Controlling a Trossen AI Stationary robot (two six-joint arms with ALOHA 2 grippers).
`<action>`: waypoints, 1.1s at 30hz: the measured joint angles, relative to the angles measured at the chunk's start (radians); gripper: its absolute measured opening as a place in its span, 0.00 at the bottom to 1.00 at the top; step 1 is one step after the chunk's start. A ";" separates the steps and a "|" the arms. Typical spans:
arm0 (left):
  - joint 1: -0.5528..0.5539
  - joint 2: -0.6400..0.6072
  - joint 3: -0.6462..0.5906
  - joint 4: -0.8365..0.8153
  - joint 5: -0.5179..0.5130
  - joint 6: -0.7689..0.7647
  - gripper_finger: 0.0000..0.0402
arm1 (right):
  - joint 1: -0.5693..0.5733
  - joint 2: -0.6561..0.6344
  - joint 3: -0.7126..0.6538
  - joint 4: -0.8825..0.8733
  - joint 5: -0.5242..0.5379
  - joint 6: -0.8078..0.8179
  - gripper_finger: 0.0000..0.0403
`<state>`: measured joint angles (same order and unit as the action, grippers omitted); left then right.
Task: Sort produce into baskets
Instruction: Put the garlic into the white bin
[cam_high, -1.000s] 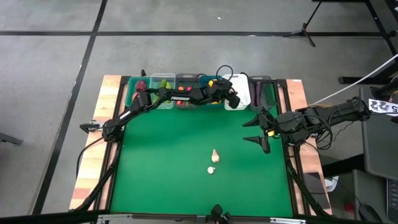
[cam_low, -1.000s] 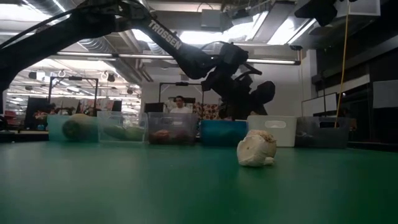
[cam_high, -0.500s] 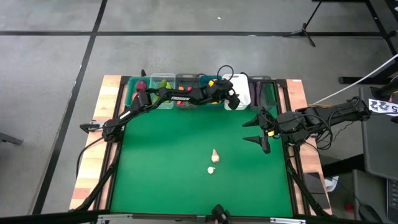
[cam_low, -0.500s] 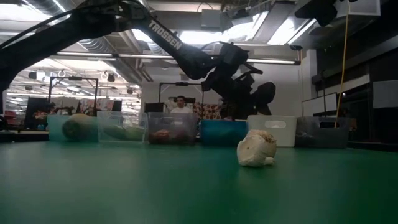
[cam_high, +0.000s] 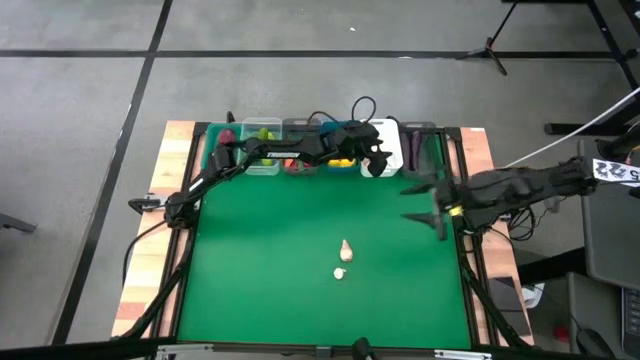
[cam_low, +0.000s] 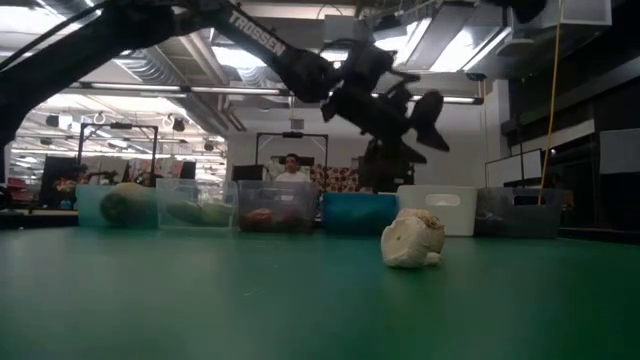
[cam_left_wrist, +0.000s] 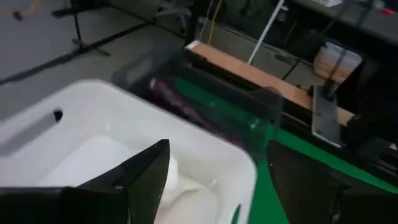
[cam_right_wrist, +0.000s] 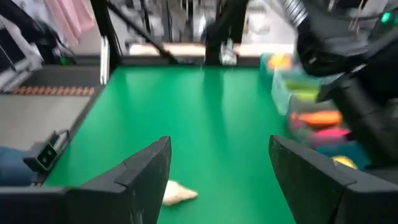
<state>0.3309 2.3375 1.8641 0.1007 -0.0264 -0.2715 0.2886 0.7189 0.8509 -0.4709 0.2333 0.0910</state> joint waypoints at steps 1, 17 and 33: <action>-0.003 -0.015 0.000 -0.013 0.000 0.018 0.65 | 0.000 -0.035 0.000 -0.012 0.001 -0.012 0.67; -0.052 -0.193 0.000 -0.236 0.068 0.171 0.66 | -0.001 -0.680 -0.293 -0.028 0.141 0.040 0.67; -0.210 -0.396 -0.064 -0.561 0.130 0.318 0.66 | -0.001 -0.713 -0.609 0.147 0.370 0.172 0.67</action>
<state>0.1206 1.9413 1.8003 -0.4606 0.1032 0.0466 0.2873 0.0055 0.2422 -0.3240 0.6031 0.2630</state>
